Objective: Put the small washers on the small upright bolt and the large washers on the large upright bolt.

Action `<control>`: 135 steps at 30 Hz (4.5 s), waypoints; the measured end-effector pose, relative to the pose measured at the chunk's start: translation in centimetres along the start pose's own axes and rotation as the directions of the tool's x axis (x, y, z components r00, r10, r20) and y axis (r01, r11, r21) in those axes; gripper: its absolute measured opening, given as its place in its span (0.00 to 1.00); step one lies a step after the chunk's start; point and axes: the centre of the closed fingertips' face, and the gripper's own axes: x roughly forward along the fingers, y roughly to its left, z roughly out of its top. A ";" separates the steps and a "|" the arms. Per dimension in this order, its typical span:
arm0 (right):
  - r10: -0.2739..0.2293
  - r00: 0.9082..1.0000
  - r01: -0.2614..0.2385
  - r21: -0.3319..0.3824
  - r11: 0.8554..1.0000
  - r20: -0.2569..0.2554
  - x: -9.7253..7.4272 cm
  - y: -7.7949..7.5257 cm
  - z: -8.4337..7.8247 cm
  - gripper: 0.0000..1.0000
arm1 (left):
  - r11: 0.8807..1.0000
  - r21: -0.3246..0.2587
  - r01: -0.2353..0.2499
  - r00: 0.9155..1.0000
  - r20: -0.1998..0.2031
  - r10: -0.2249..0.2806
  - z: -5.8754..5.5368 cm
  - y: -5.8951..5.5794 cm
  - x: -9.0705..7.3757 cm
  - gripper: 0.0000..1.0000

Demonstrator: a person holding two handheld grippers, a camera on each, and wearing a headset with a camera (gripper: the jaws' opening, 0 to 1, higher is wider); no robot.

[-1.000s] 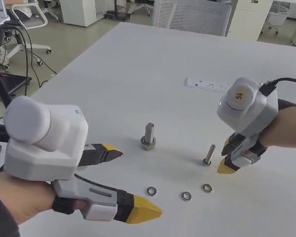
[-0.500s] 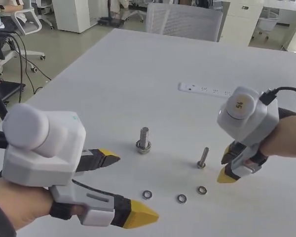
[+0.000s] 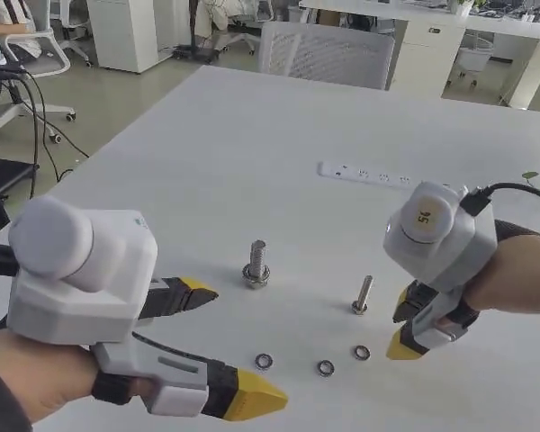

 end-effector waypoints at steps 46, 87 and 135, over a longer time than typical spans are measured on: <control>0.043 0.999 -0.045 -0.089 0.995 -0.015 2.8 2.4 2.0 0.21 | 1.000 -0.003 -0.007 1.000 0.026 0.007 -0.1 -0.2 -0.4 0.85; 0.036 0.999 -0.038 -0.106 0.994 -0.018 2.6 1.6 2.3 0.14 | 1.000 -0.013 -0.010 1.000 0.018 0.010 0.2 0.3 -0.4 0.84; -0.014 1.000 0.014 -0.060 0.998 -0.011 -3.2 -0.8 0.3 0.14 | 1.000 -0.007 -0.003 1.000 0.020 0.003 0.2 -0.2 -0.2 0.84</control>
